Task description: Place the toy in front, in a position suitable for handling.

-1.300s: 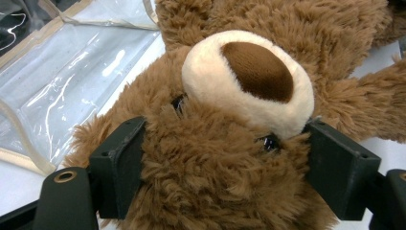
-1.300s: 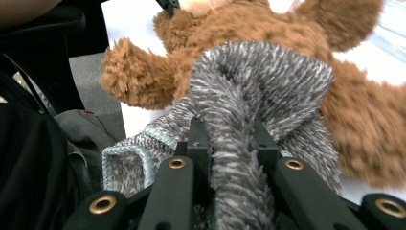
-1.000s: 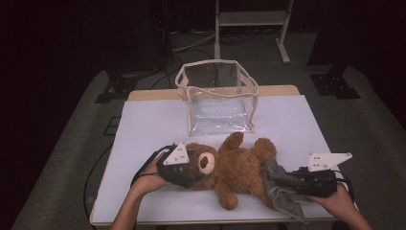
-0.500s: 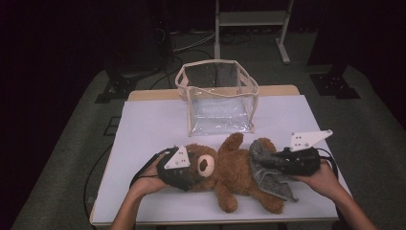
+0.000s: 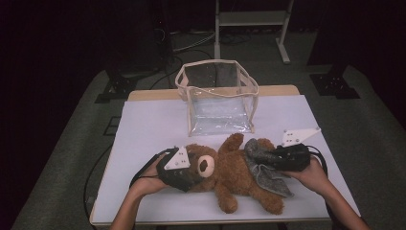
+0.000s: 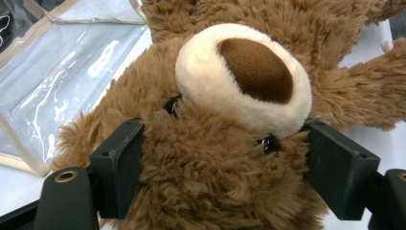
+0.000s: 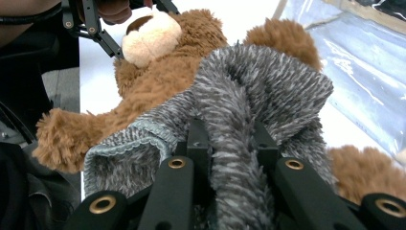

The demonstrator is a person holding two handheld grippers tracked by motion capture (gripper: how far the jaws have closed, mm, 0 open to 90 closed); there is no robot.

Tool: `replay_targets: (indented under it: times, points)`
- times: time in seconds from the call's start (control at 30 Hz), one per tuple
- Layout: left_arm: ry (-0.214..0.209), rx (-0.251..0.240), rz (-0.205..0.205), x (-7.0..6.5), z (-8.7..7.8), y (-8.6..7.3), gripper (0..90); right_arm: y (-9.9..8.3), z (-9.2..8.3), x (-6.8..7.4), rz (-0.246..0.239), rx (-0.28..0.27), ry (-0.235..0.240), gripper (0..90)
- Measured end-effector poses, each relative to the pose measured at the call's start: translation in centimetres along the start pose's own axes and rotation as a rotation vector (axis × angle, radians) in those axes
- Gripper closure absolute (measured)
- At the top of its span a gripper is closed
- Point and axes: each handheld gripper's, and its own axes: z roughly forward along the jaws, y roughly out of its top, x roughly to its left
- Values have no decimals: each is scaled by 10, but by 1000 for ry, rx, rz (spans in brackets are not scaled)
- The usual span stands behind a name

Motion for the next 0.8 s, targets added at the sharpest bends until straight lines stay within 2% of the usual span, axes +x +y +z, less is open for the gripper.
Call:
replay_targets:
  times: [0.27, 0.53, 0.67, 0.77, 0.8]
  points:
    - [3, 1, -1, 1, 0, 0, 210, -22, -10, -3, 45, -15, -16, 752]
    - [7, -6, -14, 2, 2, 1, 207, -39, -25, 2, 77, -16, -18, 753]
    - [13, -1, -18, 3, 3, 2, 206, -37, -35, 8, 77, -21, -7, 753]
    - [22, -4, -36, 5, 4, 4, 205, -20, -42, 20, 31, -29, 12, 753]
    - [22, -4, -36, 5, 4, 4, 205, -20, -42, 20, 31, -29, 12, 753]
